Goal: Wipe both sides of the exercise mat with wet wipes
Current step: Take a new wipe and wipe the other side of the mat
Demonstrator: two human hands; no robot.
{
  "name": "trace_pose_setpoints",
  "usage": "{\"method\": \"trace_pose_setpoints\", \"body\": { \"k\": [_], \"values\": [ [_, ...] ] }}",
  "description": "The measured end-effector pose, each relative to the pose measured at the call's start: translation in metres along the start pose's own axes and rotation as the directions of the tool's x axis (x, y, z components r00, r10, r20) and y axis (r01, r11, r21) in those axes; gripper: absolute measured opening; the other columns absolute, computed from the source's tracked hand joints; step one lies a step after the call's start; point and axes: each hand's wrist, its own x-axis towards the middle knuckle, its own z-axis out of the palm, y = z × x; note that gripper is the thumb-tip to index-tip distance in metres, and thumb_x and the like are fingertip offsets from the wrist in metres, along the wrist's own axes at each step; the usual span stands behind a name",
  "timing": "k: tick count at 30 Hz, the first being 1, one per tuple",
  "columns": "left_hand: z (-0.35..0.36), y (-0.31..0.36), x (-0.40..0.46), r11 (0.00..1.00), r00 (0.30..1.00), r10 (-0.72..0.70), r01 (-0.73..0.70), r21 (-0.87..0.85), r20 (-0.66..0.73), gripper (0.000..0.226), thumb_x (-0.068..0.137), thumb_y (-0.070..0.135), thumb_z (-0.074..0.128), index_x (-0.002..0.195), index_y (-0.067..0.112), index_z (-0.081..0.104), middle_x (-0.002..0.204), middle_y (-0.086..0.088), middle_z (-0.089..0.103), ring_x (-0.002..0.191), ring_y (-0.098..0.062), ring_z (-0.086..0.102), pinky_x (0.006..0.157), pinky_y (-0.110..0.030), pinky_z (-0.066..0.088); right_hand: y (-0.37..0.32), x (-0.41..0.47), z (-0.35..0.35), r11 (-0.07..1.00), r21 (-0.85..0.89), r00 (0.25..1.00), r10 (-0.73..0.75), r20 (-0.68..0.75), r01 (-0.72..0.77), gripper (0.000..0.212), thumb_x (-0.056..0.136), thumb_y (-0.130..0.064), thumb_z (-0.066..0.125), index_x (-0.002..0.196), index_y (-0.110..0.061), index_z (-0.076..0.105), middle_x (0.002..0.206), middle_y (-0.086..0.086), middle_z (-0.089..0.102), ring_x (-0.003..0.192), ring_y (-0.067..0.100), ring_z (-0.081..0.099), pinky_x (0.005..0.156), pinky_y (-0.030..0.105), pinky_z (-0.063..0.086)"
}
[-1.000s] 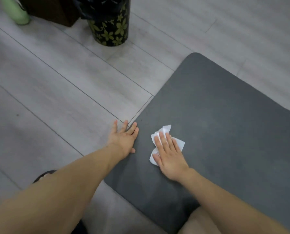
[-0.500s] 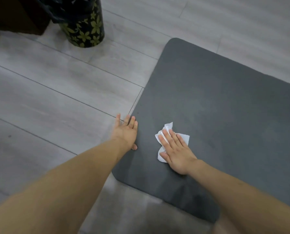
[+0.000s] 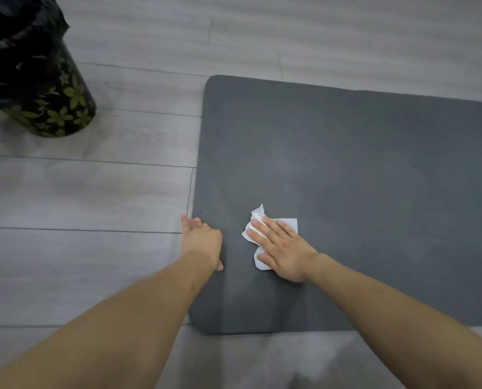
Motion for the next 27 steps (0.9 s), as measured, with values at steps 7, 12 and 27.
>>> {"method": "trace_pose_setpoints", "body": {
  "k": [7, 12, 27],
  "values": [
    [0.001, -0.007, 0.002, 0.996, 0.996, 0.073, -0.075, -0.043, -0.053, 0.057, 0.067, 0.072, 0.078, 0.100, 0.026, 0.066, 0.099, 0.000, 0.064, 0.119, -0.025, 0.049, 0.110, -0.046, 0.024, -0.023, 0.003, -0.015, 0.991, 0.041, 0.988, 0.126, 0.090, -0.130, 0.069, 0.100, -0.054, 0.005, 0.164, -0.033, -0.005, 0.170, -0.008, -0.022, 0.158, 0.020, -0.018, 0.128, 0.045, -0.002],
    [0.022, -0.014, 0.002, 0.983, 0.983, 0.080, -0.105, -0.154, -0.164, 0.108, 0.073, 0.073, 0.071, 0.149, 0.003, 0.041, 0.156, -0.018, 0.037, 0.150, -0.033, 0.026, 0.124, -0.040, 0.015, -0.024, 0.003, -0.016, 0.988, 0.137, 0.994, 0.080, -0.078, -0.068, 0.059, 0.103, -0.031, 0.044, 0.159, -0.028, 0.028, 0.172, -0.007, 0.009, 0.159, 0.021, 0.003, 0.126, 0.042, 0.012],
    [0.050, -0.004, 0.000, 0.907, 0.851, 0.039, -0.250, -0.339, -0.523, 0.044, 0.103, 0.022, 0.041, 0.146, 0.027, 0.050, 0.161, 0.004, 0.037, 0.151, -0.017, 0.028, 0.124, -0.044, 0.017, -0.021, 0.064, -0.002, 0.955, 0.213, 0.948, 0.249, -0.199, -0.206, 0.059, 0.109, -0.048, 0.014, 0.165, -0.035, 0.000, 0.173, -0.010, -0.010, 0.158, 0.017, -0.013, 0.128, 0.047, -0.005]
  ]
}}
